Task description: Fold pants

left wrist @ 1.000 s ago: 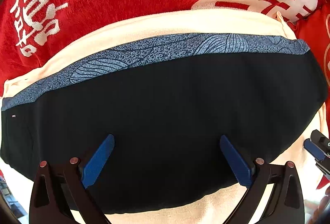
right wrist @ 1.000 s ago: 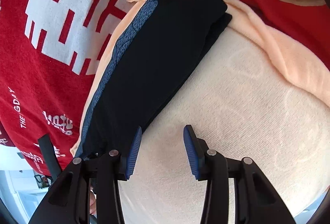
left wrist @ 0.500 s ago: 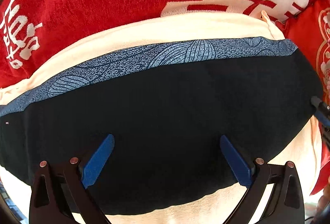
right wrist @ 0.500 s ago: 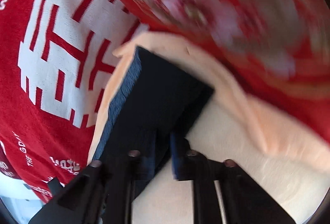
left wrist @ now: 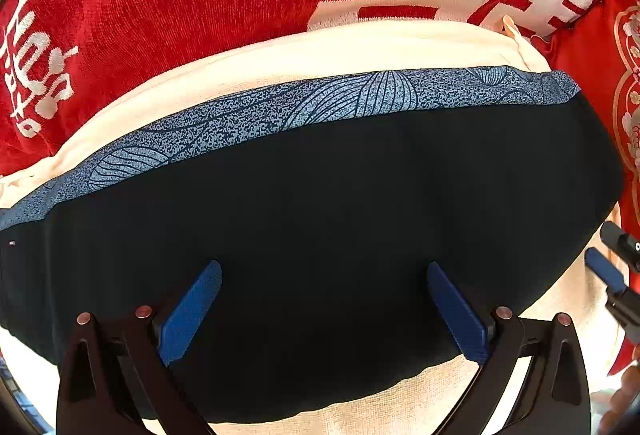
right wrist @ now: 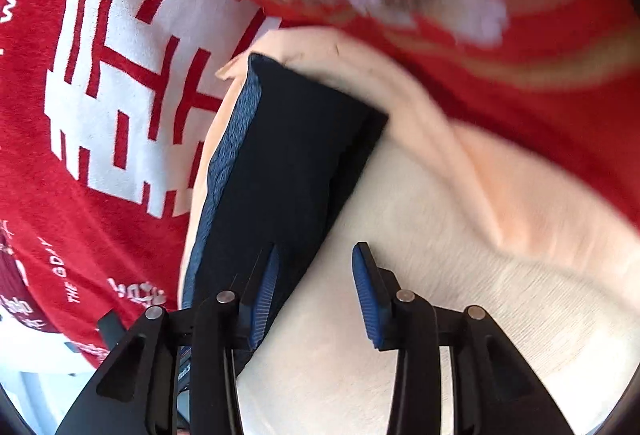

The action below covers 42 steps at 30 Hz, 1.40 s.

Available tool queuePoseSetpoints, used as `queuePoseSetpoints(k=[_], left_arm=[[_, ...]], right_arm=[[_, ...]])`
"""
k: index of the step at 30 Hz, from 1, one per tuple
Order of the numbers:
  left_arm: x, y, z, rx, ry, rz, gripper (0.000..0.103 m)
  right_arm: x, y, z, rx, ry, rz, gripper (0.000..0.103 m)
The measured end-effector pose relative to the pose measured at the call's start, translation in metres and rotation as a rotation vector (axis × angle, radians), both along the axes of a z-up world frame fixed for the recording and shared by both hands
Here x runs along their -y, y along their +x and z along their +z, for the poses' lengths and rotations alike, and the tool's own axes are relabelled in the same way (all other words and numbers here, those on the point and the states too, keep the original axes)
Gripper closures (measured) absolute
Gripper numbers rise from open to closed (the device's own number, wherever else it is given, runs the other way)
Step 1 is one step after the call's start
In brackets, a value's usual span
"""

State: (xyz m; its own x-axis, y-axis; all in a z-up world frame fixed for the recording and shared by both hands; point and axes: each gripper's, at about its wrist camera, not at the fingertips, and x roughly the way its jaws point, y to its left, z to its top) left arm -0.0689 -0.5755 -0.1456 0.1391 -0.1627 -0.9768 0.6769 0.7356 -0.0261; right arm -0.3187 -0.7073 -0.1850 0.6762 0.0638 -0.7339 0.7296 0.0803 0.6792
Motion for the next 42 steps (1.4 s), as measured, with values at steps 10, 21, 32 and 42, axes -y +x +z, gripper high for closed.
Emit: queuePoseSetpoints(k=[10,21,32,42], left_arm=[[-0.005,-0.003,0.0,0.016,-0.007,-0.01,0.0],[-0.009,-0.006,0.032,0.007,-0.113,-0.016,0.049],[0.005,-0.022,0.012,0.014,-0.14,-0.118,0.049],[-0.063,0.013,0.031,-0.039,-0.222,-0.022,0.031]], right_arm=[[0.001,0.017,-0.019,0.162,-0.014,-0.085,0.061],[0.011,0.051,0.018,0.128,-0.107,-0.008,0.088],[-0.036,0.104,0.098,0.073,-0.39,0.279,0.089],[-0.114,0.17,0.138,-0.031,-0.597,0.53,0.088]])
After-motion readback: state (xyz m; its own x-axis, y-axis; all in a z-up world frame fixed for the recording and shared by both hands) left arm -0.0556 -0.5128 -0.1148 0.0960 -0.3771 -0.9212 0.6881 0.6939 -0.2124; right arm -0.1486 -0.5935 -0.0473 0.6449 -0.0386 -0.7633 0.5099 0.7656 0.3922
